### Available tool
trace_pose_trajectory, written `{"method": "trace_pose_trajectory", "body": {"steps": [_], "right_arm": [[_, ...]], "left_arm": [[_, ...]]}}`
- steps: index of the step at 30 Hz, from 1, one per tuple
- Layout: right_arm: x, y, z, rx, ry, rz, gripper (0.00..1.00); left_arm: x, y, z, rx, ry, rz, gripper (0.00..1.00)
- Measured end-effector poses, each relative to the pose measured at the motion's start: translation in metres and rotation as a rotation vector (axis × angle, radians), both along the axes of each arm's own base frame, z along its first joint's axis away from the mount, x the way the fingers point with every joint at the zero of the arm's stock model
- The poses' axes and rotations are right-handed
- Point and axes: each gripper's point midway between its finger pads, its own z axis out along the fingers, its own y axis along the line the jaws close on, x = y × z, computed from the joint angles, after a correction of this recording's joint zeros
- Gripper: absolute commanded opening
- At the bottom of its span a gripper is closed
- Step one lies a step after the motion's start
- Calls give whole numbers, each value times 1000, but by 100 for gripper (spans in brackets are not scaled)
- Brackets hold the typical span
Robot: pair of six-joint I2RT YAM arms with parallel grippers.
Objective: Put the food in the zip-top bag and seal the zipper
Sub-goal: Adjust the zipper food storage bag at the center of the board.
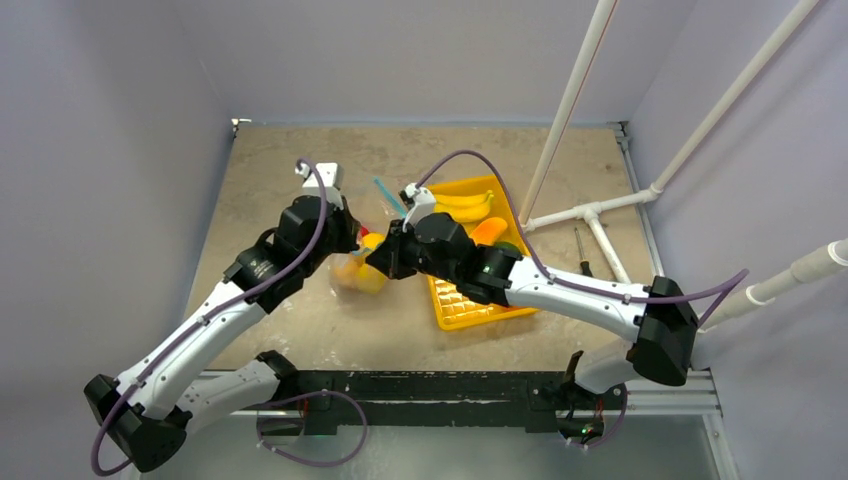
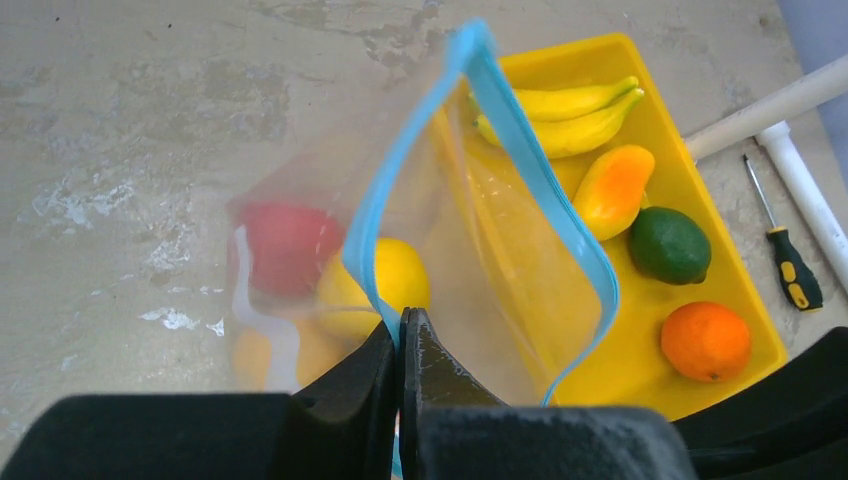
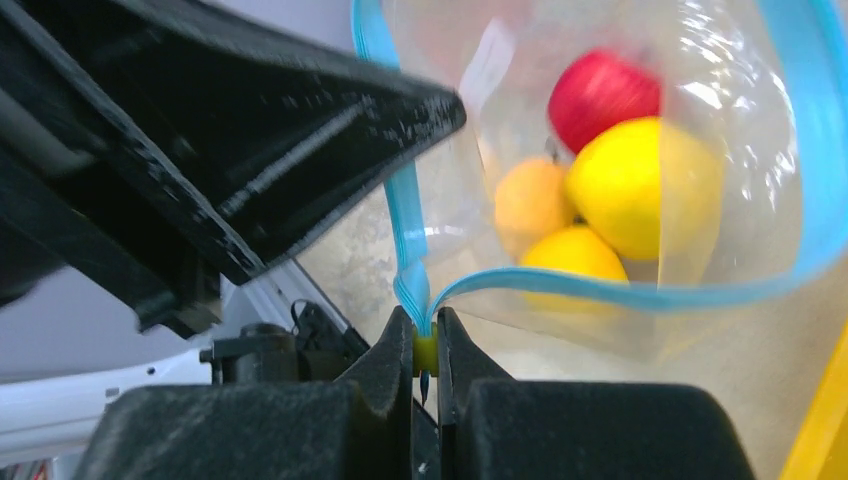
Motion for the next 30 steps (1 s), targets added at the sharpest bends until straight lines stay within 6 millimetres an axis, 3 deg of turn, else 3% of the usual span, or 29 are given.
{"method": "trace_pose_trajectory", "body": {"steps": [5, 11, 19, 27, 30], "right_arm": [[-11, 0, -31, 6, 87, 15, 0], [-13, 5, -37, 32, 122, 17, 2], [-11, 3, -43, 20, 148, -13, 38], [0, -18, -50, -71, 144, -122, 57], [7, -28, -45, -99, 130, -175, 59]], "left_arm": [[4, -7, -10, 64, 11, -68, 0], [5, -14, -14, 97, 5, -133, 0], [8, -16, -19, 113, -14, -158, 0], [11, -16, -27, 124, -30, -159, 0], [9, -13, -30, 134, -30, -156, 0]]}}
